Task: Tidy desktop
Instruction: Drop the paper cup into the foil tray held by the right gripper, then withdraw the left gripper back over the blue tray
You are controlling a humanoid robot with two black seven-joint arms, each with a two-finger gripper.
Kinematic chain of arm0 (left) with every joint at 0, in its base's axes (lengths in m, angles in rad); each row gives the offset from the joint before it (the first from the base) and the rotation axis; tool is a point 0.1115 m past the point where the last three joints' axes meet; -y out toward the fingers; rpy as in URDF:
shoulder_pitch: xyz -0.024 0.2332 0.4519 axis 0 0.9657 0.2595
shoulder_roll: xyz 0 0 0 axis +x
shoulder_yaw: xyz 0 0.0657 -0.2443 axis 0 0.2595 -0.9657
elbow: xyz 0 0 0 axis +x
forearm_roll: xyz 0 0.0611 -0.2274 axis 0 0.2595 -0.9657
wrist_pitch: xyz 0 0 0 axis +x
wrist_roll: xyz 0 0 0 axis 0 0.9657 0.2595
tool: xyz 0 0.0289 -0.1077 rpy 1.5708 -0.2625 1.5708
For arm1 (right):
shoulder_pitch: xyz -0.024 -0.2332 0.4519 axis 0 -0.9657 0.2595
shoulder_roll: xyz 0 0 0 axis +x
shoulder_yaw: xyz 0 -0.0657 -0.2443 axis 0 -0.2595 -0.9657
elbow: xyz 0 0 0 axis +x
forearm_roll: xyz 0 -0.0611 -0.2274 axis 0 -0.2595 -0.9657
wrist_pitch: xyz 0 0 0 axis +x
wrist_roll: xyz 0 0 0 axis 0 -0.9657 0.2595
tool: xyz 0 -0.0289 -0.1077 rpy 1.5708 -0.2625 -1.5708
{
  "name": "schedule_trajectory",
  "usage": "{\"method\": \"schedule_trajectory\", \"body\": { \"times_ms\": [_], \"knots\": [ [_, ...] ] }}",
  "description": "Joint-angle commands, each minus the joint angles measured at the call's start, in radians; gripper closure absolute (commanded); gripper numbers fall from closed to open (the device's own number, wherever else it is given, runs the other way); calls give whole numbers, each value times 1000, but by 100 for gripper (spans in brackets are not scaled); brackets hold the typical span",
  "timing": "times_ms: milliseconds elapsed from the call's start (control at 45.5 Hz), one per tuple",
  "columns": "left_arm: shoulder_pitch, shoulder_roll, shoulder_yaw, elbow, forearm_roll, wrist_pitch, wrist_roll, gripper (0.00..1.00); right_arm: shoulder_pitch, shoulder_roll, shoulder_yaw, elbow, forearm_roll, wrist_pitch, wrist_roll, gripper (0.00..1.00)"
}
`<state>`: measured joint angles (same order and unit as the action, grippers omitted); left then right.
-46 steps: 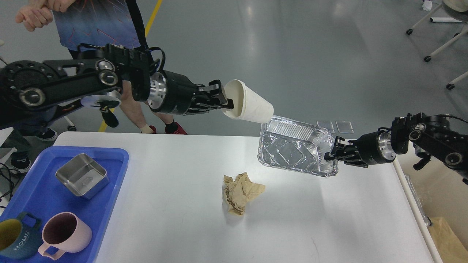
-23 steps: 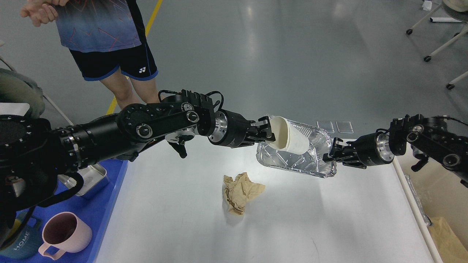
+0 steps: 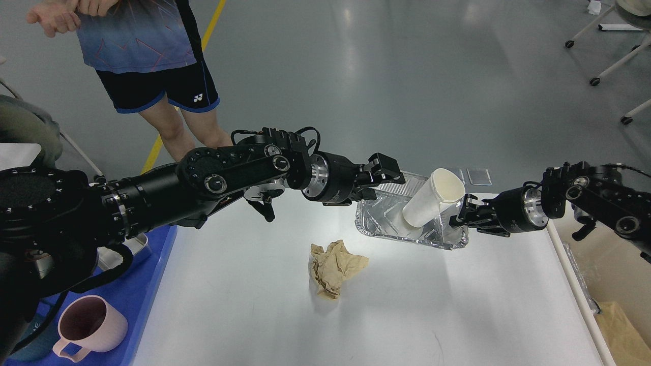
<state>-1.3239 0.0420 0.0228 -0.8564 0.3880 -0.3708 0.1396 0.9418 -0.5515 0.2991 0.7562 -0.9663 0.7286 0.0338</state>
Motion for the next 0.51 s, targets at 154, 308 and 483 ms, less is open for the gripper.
{"method": "schedule_trajectory", "body": {
  "times_ms": [154, 308, 483],
  "knots": [
    [-21, 199, -34, -173, -17, -22, -1, 3, -1, -8, 2, 9, 0, -1, 0, 100],
    [-57, 459, -32, -410, -17, -22, -1, 3, -11, -8, 17, 9, 0, -2, 0, 100],
    [-61, 781, -17, -654, -12, -59, 8, 3, -12, -1, 18, 9, 0, -8, 0, 100]
  ]
}}
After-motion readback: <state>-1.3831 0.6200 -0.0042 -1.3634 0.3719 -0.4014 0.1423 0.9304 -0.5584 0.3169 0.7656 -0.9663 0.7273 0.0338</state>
